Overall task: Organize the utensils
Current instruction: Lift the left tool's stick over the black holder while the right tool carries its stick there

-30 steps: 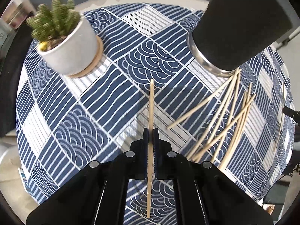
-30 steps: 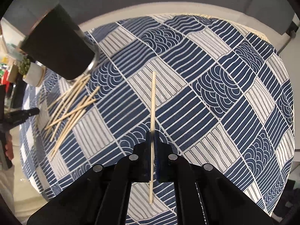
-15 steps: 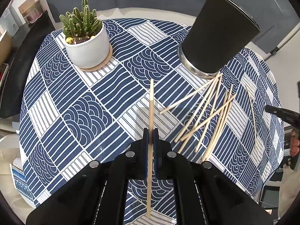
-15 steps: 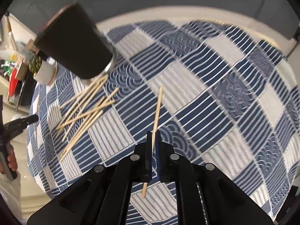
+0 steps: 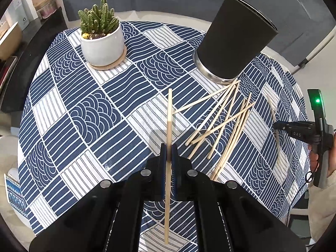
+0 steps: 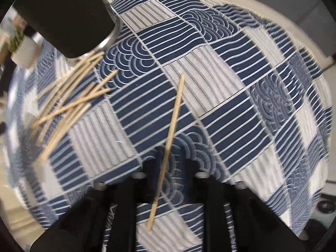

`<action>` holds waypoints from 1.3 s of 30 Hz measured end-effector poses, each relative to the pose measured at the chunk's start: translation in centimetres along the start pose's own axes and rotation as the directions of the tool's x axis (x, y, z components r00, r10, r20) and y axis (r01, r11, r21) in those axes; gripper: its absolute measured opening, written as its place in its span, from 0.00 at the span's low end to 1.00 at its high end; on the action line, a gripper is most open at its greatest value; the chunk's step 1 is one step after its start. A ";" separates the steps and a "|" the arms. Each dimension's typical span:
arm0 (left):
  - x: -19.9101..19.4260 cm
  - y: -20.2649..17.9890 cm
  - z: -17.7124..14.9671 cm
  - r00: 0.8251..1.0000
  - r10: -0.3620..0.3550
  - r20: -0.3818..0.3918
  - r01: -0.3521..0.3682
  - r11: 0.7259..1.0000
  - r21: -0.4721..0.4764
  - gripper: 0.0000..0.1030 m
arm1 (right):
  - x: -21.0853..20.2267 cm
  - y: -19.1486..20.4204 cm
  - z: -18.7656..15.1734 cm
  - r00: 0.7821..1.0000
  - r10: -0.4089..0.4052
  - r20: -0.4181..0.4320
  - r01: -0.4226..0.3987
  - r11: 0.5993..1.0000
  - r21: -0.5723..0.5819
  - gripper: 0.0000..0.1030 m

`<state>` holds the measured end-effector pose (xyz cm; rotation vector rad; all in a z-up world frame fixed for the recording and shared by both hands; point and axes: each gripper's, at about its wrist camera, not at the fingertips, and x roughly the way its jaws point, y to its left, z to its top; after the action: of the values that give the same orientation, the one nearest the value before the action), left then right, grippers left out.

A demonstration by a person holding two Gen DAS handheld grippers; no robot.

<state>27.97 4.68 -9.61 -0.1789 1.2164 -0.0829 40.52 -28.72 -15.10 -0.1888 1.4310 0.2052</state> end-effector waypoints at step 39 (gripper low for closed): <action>-9.0 -7.6 12.7 0.939 -0.106 0.326 0.052 0.984 0.170 0.05 | -18.9 1.6 8.0 0.725 0.418 0.548 -0.326 0.908 -0.263 0.05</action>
<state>37.04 -0.16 4.33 -0.0974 0.8580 -0.2112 45.35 -25.71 4.63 0.0531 0.8010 0.6528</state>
